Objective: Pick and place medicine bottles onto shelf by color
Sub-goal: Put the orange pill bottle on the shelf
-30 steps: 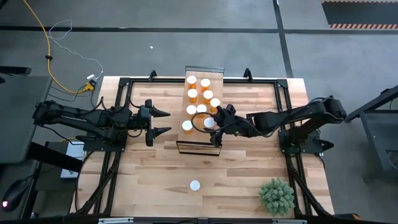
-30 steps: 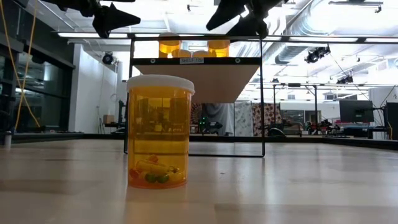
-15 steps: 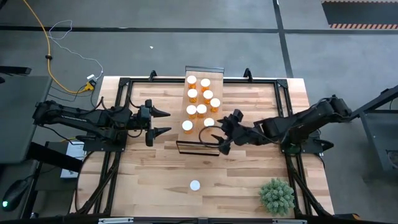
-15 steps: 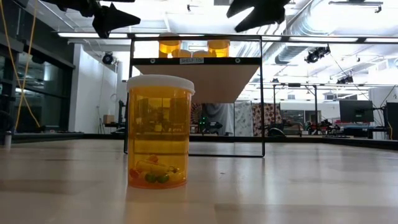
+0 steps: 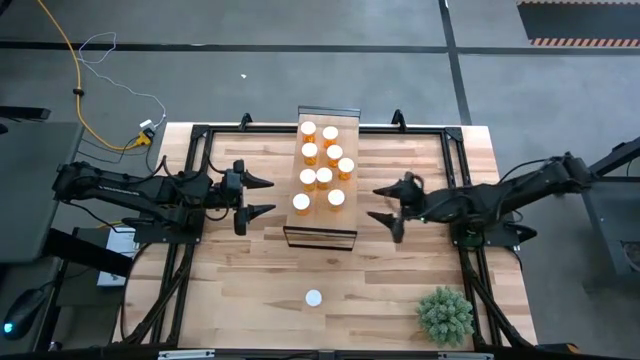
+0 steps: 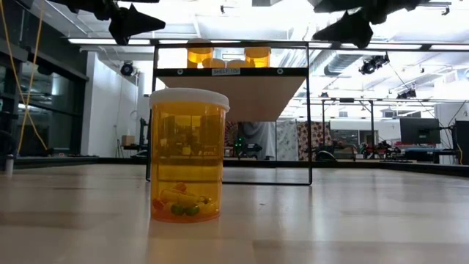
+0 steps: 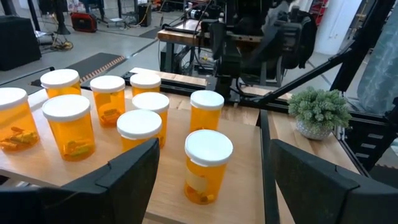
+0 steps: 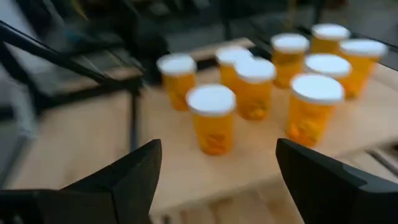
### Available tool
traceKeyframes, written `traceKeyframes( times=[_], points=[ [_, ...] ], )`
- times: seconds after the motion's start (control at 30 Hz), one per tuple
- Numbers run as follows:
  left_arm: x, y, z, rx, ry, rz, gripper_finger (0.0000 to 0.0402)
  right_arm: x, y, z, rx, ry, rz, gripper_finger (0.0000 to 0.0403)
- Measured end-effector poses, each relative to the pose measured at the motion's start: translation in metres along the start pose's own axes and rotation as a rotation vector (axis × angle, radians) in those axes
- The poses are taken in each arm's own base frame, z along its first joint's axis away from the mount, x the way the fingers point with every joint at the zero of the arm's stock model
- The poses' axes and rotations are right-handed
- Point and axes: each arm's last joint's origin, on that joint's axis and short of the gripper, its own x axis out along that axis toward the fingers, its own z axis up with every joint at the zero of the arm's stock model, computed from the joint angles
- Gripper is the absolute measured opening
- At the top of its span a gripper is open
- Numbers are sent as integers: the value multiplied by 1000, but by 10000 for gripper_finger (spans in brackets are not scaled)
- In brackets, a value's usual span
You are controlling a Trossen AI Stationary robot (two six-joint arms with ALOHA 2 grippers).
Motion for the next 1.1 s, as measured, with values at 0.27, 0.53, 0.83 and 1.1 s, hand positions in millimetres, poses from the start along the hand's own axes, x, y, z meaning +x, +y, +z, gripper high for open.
traceKeyframes(
  times=[0.27, 0.53, 0.83, 1.1],
  points=[
    [0, 0, 1, -1, -6, 2, 294, -18, -11, 2, -19, -262, 196, 307],
    [0, 0, 1, -1, -6, 2, 294, -13, -9, -1, -32, -245, 194, 307],
    [4, -4, 2, -5, -14, -84, 294, -12, -9, -1, -48, -242, 191, 307],
    [35, -40, -6, 60, 23, -295, 294, -12, -9, -1, -49, -243, 191, 307]
  ],
)
